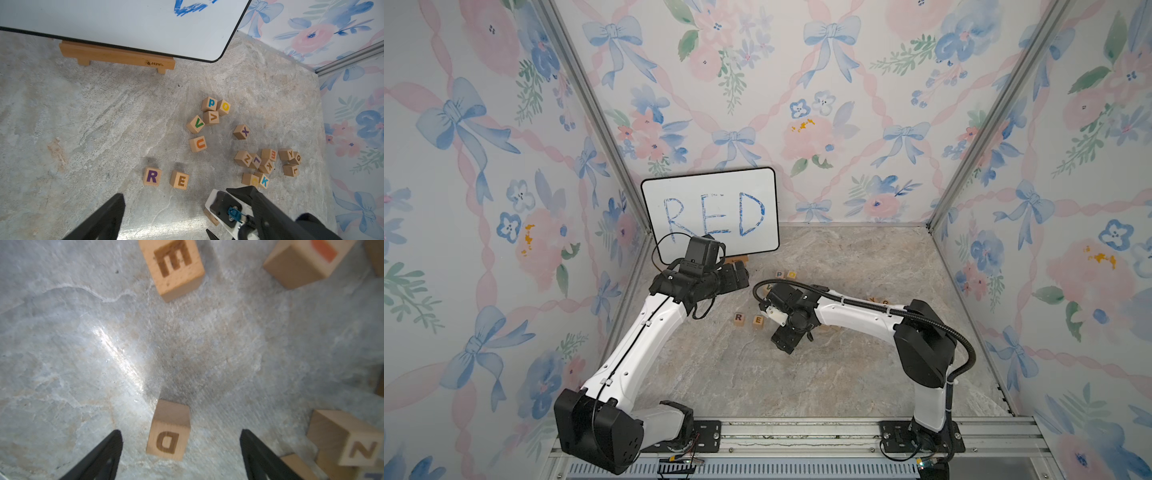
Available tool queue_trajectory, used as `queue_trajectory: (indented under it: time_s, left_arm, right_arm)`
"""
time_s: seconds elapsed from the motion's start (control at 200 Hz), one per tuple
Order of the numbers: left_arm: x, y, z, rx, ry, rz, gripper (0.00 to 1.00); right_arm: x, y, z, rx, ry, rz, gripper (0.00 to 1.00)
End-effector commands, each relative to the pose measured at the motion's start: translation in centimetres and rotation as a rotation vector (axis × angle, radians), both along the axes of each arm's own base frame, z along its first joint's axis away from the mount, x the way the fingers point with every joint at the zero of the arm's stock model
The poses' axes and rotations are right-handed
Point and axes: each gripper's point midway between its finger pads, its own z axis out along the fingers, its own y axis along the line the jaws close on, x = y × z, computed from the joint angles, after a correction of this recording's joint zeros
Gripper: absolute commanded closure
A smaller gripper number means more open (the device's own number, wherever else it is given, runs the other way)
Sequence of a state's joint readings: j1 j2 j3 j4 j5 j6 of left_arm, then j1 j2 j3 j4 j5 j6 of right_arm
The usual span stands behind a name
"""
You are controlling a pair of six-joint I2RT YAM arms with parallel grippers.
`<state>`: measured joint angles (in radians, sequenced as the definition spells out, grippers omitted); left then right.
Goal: Assemble the uppercase word "red" with letter blocks
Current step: Place the letter block at the center of the board, then pick up the letter block from the center of the board.
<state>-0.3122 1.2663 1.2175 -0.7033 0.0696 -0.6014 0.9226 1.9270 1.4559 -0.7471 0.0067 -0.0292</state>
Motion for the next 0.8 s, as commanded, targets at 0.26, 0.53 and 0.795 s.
queue_trajectory:
  time_s: [0.26,0.53,0.795]
  left_arm:
    - [0.2,-3.4,-2.0,0.082,0.022,-0.163,0.02]
    - [-1.7,-9.6,-6.1,0.175,0.098,-0.408,0.02]
    - [-3.0,-13.0,-9.2,0.265,0.146,-0.599,0.02]
  right_arm:
    - [-0.1,-3.1,8.4,0.249,-0.005,-0.262,0.03]
    - [-3.1,-7.8,10.9,0.324,0.062,-0.456,0.03]
    - [-7.5,-12.3,13.1,0.387,0.113,-0.600,0.03]
